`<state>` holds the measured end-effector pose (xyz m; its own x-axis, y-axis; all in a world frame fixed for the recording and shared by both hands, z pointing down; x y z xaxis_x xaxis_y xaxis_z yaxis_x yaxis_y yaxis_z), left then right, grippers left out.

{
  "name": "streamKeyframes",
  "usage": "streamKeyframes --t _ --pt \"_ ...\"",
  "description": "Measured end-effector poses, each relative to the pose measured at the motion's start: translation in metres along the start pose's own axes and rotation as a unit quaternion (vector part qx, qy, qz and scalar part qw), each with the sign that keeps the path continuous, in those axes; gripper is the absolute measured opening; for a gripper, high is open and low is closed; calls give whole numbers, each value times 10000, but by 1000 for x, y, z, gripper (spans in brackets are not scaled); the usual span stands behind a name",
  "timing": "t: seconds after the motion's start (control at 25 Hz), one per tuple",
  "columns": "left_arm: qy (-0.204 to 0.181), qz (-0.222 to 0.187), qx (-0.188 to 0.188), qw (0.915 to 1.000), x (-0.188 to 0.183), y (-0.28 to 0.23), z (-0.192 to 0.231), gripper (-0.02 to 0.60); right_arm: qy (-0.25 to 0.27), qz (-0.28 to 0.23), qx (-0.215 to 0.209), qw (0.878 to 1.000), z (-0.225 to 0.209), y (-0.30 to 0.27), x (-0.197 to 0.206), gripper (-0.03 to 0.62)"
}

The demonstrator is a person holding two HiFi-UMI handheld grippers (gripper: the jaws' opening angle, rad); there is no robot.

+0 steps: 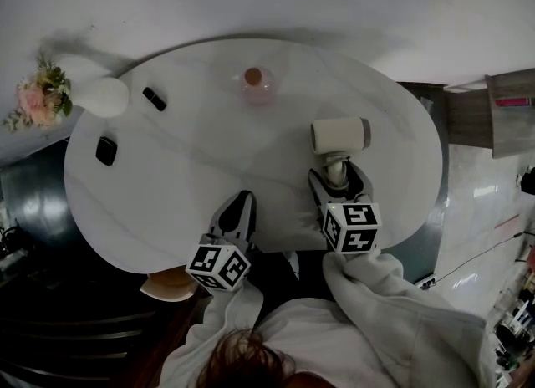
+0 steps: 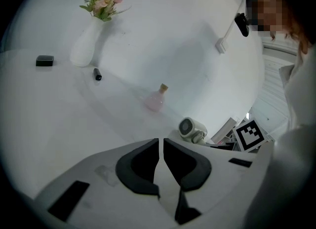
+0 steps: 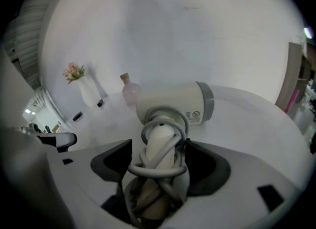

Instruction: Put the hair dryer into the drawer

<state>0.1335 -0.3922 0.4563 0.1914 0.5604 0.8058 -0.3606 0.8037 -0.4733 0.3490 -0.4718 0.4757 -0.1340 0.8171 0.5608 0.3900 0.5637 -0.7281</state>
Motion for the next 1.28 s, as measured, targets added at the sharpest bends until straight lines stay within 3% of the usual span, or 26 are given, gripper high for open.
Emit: streamKeyframes --t 0.08,0.24,1.28 --pt "6 -18 -24 10000 0 0 -1 37 -47 -60 145 9999 -6 1 -1 316" --pt "-7 -73 -94 9999 0 3 -3 37 -47 -85 206 9997 -11 3 -3 291" --pt "114 -754 -714 9945 2 58 9 38 -7 -206 115 9997 -14 5 -4 272"
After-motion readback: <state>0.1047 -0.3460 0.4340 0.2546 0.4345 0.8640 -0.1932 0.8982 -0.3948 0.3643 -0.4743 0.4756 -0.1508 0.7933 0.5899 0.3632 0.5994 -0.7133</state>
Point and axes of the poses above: the fingertips, and each gripper's own axes: y backward along the fingers, z to its left, x out of its underside, the point moved 6 cm from there along y, backward along the fingers, and after that the axes turned 15 degrees about -y, right-handed, at the moved point
